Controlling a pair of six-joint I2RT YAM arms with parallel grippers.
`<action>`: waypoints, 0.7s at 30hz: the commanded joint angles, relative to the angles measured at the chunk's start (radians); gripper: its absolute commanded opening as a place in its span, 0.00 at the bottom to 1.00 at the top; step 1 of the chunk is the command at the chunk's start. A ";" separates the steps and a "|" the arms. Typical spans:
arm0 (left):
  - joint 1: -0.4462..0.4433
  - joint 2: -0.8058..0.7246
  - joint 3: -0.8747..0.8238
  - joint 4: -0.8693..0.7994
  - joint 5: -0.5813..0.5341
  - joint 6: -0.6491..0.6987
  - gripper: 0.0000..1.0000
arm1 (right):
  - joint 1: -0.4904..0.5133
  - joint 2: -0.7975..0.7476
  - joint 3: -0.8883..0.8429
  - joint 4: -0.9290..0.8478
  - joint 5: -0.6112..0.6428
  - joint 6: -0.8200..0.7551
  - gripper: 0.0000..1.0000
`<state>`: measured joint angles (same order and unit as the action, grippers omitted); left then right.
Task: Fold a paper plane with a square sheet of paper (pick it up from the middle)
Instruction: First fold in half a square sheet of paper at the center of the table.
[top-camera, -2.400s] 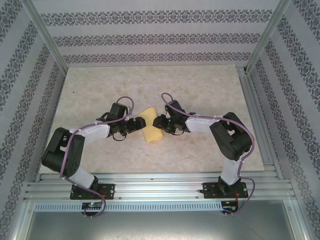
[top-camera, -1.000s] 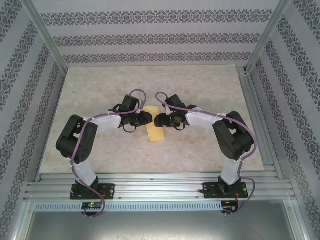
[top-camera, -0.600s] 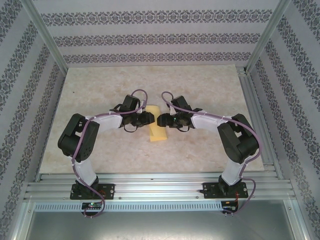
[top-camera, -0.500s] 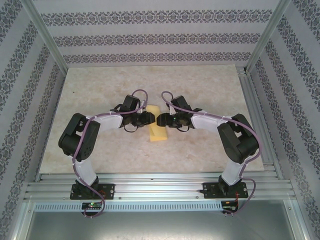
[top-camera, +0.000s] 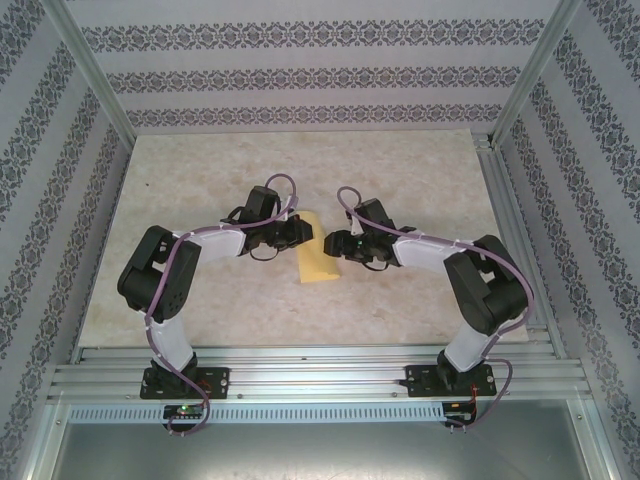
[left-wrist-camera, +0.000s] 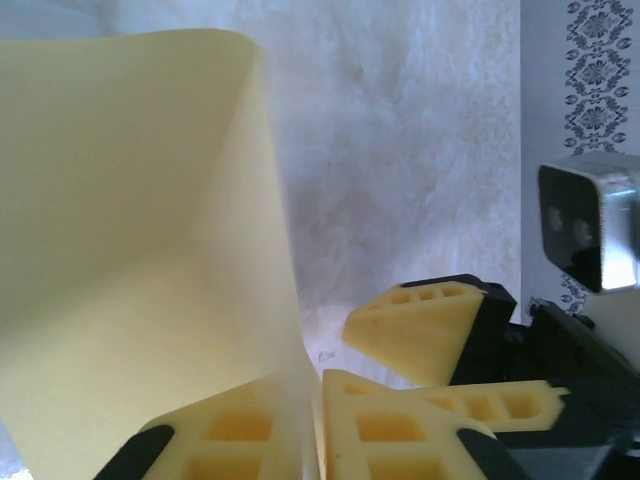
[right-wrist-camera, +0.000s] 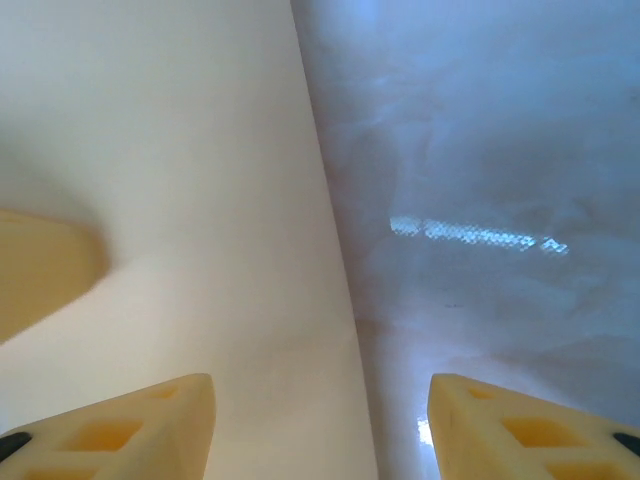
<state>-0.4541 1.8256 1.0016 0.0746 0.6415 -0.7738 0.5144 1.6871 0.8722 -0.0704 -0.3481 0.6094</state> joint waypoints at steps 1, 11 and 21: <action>-0.011 0.000 -0.012 0.066 0.034 -0.016 0.11 | -0.017 -0.070 -0.030 0.100 -0.030 0.052 0.59; -0.011 0.017 -0.003 0.122 0.058 -0.072 0.11 | 0.007 -0.095 -0.077 0.091 -0.059 0.018 0.61; -0.010 0.038 0.029 0.024 -0.036 0.005 0.17 | 0.085 0.028 0.017 -0.077 0.102 -0.070 0.61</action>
<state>-0.4541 1.8534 0.9997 0.1242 0.6472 -0.8124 0.5835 1.6840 0.8490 -0.0826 -0.3248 0.5846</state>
